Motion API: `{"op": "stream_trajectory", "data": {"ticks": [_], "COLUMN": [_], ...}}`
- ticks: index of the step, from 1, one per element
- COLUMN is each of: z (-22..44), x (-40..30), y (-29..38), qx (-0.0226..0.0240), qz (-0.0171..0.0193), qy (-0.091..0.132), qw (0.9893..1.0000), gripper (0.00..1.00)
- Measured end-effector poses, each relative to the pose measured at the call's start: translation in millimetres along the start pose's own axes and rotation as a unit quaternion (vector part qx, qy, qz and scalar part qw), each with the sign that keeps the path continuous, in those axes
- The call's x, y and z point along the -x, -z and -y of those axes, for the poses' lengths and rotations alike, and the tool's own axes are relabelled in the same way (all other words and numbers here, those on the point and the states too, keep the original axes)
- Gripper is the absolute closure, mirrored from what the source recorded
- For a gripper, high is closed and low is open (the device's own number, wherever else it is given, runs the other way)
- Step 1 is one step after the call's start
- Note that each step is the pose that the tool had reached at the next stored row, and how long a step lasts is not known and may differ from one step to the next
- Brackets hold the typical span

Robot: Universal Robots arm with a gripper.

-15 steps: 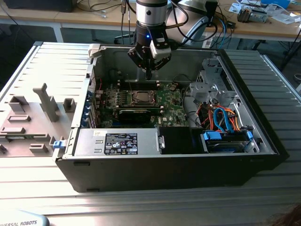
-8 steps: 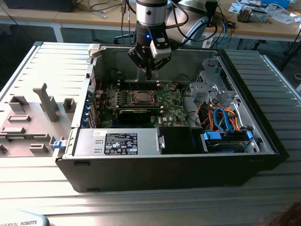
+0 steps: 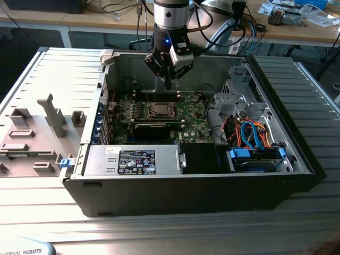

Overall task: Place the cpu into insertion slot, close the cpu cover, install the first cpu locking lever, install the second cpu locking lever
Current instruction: 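Install the first cpu locking lever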

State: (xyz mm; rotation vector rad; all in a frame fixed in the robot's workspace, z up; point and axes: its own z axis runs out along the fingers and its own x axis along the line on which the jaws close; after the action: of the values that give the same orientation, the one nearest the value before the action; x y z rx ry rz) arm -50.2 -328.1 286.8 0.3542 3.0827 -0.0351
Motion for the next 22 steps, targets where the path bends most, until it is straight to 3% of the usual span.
{"op": "stream_trajectory", "data": {"ticks": [22], "z": [0.0], "x": [0.0], "y": [0.0], "qx": [0.0004], "qz": [0.0001], "qy": [0.009], "qw": [1.0000], "gripper": [0.89]}}
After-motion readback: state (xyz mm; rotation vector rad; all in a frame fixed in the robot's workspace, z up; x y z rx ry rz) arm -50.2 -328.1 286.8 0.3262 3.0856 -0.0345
